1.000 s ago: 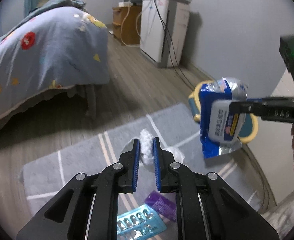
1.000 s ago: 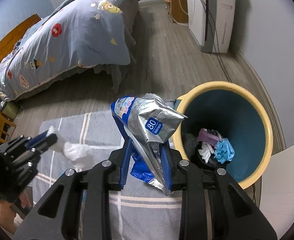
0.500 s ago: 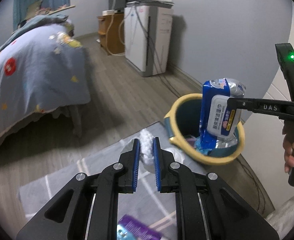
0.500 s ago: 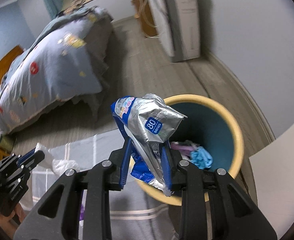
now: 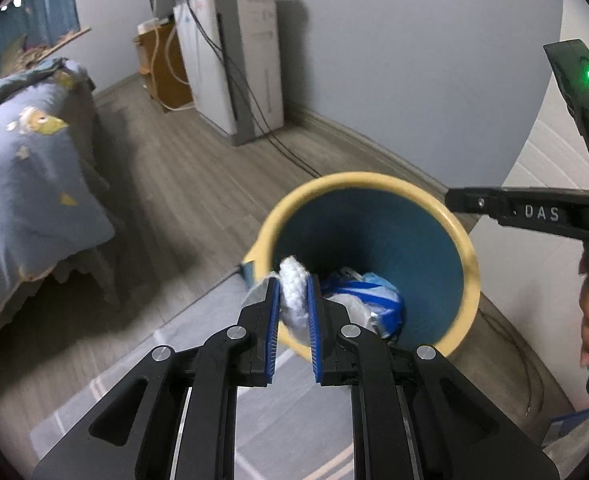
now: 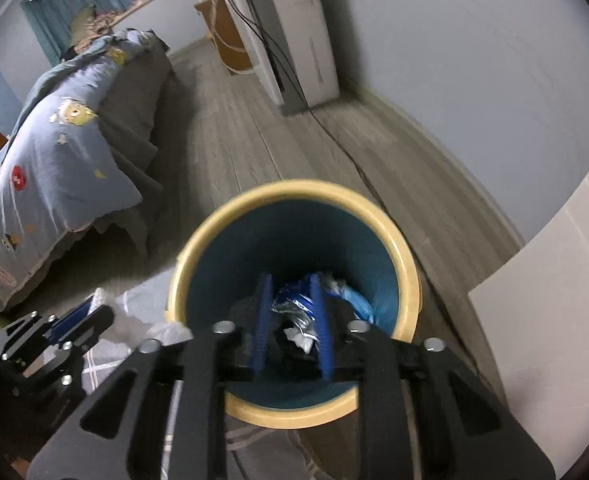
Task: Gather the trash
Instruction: 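Carry the wipes pack and tissue over the bin and open both tools, then move both open tools back over the remaining trash on the mat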
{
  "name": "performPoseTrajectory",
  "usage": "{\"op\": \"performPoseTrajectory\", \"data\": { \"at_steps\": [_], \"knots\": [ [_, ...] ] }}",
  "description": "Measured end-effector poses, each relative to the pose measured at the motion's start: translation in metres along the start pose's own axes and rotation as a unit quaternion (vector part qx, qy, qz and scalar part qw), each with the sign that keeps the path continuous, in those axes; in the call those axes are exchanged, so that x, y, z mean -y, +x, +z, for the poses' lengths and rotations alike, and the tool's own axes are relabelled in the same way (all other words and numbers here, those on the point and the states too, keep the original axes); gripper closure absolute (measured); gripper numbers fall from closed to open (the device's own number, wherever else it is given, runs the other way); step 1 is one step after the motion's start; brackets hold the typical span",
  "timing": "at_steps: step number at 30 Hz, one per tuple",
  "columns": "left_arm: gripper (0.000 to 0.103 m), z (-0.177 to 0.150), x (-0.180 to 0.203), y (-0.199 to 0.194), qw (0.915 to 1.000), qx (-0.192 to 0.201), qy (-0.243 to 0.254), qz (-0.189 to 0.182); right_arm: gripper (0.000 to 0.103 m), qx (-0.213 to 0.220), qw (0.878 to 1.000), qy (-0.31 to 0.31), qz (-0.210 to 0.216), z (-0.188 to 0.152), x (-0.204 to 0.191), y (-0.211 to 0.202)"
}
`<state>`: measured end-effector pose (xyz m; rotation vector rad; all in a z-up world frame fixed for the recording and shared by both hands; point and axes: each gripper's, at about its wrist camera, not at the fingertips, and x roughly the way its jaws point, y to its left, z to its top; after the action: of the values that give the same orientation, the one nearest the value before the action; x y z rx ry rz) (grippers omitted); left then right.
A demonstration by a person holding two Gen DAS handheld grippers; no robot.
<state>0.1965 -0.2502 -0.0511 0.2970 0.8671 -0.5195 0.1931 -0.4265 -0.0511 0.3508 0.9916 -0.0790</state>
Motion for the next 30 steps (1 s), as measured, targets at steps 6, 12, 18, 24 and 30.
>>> {"op": "performPoseTrajectory", "data": {
  "at_steps": [6, 12, 18, 24, 30],
  "knots": [
    [0.088, 0.006, 0.018, 0.036, 0.9997, -0.023, 0.009, -0.005, 0.084, -0.006, 1.0, 0.019, 0.009, 0.0, 0.011, 0.003],
    [0.088, 0.001, 0.027, 0.055, 0.9992, -0.037, 0.012, -0.005, 0.084, -0.02, 0.999, 0.023, 0.01, -0.002, 0.016, 0.011],
    [0.073, -0.002, 0.031, 0.072, 0.9985, -0.051, 0.018, -0.001, 0.084, -0.029, 0.999, 0.023, 0.008, -0.002, 0.015, 0.016],
    [0.052, -0.006, 0.023, 0.068, 0.9989, -0.045, 0.015, 0.004, 0.084, -0.033, 0.999, 0.023, 0.005, -0.002, 0.015, 0.018],
    [0.011, -0.012, 0.011, 0.046, 0.9995, -0.018, 0.012, 0.024, 0.059, -0.032, 0.999, 0.025, -0.009, -0.002, 0.014, 0.017]
  ]
}}
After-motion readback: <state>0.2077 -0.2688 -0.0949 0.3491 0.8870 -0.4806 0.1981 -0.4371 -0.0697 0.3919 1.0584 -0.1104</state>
